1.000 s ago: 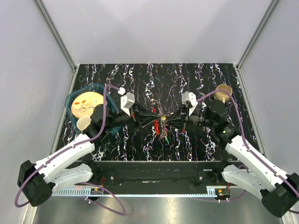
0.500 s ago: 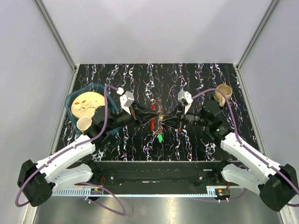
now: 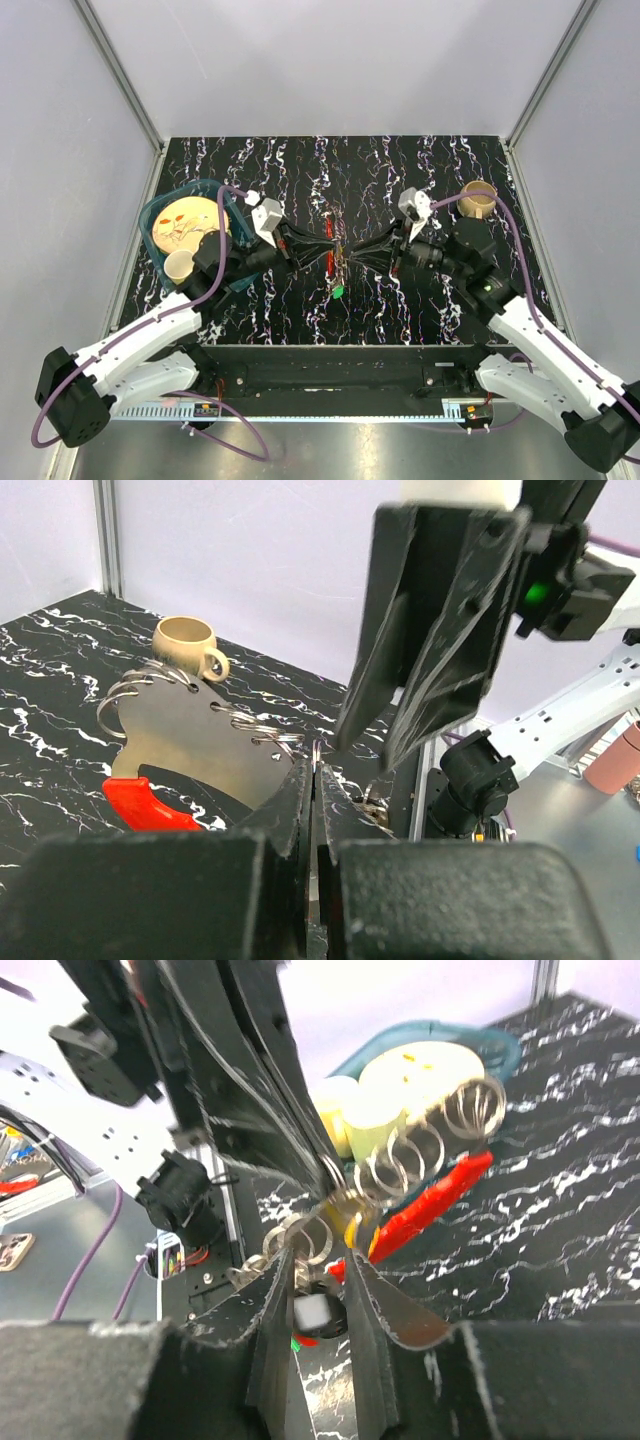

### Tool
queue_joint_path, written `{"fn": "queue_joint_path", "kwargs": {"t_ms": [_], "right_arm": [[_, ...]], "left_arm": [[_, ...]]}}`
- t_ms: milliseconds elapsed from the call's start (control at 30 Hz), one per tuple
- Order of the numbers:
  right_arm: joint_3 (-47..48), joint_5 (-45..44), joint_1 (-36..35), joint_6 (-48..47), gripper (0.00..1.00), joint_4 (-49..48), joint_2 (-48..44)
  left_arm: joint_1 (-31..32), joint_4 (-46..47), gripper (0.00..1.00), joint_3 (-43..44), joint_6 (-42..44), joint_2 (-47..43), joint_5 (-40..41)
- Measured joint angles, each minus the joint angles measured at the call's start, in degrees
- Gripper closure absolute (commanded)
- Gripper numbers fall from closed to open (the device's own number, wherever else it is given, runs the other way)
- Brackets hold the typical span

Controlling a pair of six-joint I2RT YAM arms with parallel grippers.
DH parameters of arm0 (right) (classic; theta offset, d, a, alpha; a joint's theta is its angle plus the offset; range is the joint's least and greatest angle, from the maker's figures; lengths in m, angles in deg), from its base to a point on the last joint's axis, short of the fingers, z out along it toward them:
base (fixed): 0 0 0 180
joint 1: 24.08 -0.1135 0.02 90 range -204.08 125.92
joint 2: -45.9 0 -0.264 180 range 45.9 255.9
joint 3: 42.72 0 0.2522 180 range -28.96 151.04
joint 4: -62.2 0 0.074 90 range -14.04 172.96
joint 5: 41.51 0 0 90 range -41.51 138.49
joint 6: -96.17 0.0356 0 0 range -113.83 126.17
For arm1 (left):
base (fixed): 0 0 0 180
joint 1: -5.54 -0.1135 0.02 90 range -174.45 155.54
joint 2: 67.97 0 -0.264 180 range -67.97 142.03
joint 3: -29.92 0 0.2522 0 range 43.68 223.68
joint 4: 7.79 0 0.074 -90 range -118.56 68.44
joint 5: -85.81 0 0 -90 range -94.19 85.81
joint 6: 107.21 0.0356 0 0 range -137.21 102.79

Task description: Remove the keys from the keyring

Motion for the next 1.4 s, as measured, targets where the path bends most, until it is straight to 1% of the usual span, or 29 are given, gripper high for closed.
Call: {"fn": "queue_joint_path", "kwargs": {"t_ms": [200, 400, 500, 833, 1000, 1167, 1267, 1300, 1400], "right_arm": [[3.6, 0.6, 0.0, -0.5, 0.69, -1.1, -2.1], [4.3, 3.0, 0.0, -1.3, 0.7, -2.3, 1.1], [4.3, 3.9, 0.0, -1.5, 0.69, -3.2, 2.4], [4.2, 7.1, 0.0, -0.5, 0.68, -8.2, 3.7], [3.7, 8.3, 0.0, 4.7, 0.68, -8.9, 3.9], [4.2, 7.5, 0.0, 14.8, 0.68, -7.6, 3.6], [4.2, 7.6, 0.0, 21.2, 0.67, -8.5, 3.0], [4.1, 7.6, 0.0, 22.7, 0.66, -9.1, 2.8], [3.3, 8.0, 0.0, 24.4, 0.66, -10.3, 2.2]], "left_arm": [[0.0, -0.1, 1.0, -0.7, 0.4, -0.3, -0.7], [0.0, 0.0, 1.0, -0.7, 0.3, -0.3, -1.9], [0.0, 0.0, 1.0, -0.7, 0.3, -0.3, -2.6], [-0.3, -0.5, 1.0, -0.7, 0.8, -0.4, -8.6], [-0.3, -1.7, 1.0, -0.7, 0.8, -0.4, -10.7], [-1.1, -3.8, 1.0, -0.6, 0.7, -1.7, -10.3], [-1.7, -4.9, 1.0, -0.6, 0.3, -2.9, -9.7], [-1.8, -5.1, 1.0, -0.6, -0.1, -3.2, -9.6], [-1.9, -5.3, 1.0, -0.6, -0.8, -3.9, -9.6]]}}
